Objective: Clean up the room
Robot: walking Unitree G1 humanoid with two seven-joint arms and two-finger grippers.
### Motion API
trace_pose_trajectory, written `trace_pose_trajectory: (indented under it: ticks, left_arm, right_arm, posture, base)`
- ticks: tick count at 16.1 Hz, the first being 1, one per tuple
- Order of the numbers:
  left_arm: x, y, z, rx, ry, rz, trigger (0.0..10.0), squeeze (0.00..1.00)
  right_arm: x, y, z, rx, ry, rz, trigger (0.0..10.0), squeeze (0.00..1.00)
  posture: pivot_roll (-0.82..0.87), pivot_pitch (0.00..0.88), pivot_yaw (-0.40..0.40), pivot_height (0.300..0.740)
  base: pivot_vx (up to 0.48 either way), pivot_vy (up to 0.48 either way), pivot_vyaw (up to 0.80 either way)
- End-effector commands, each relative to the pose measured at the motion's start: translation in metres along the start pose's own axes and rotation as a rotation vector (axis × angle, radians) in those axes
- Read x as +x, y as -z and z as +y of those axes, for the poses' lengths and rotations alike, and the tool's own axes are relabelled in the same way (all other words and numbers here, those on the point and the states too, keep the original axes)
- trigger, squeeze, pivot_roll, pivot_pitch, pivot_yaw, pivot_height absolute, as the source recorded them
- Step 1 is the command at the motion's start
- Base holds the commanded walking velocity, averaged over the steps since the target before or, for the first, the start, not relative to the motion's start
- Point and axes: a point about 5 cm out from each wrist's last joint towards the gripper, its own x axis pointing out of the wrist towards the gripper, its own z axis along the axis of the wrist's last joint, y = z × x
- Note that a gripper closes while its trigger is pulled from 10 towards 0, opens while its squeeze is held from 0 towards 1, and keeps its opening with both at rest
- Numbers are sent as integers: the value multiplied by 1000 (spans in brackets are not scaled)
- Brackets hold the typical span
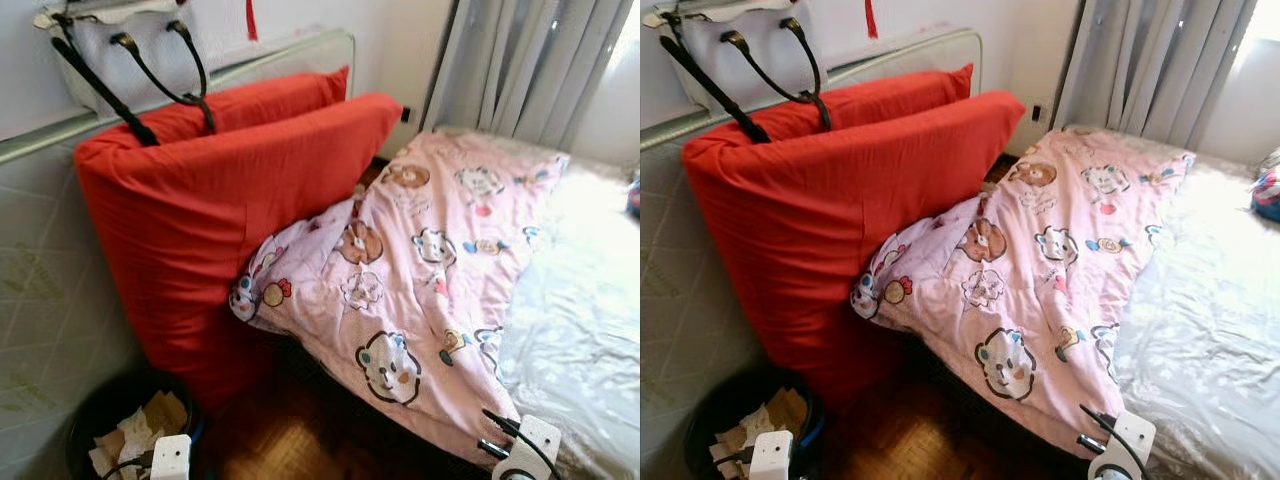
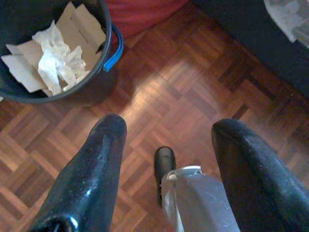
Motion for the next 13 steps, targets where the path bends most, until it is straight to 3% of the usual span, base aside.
trace_pose_trajectory:
  ticks: [1,10,11,13]
  left_arm:
    - [-1,3,0,3,1,20,10000,0]
    - [-1,4,-1,11,11,26,10000,0]
    - [-1,4,-1,12,13,27,10000,0]
    - [-1,4,-2,13,14,26,10000,0]
  right_arm:
    - [1,-2,0,9,6,4,10000,0]
    - [-1,6,3,2,-25,42,10000,0]
    - [-2,9,3,-6,-30,57,10000,1000]
    - [-3,12,3,-8,-31,69,10000,1000]
  posture:
    - [35,0,-39,740]
    - [33,0,-36,740]
    - [33,0,-35,740]
    - [33,0,-35,740]
  base:
    - [0,0,0]
    - [0,0,0]
    - [0,0,0]
    - [0,0,0]
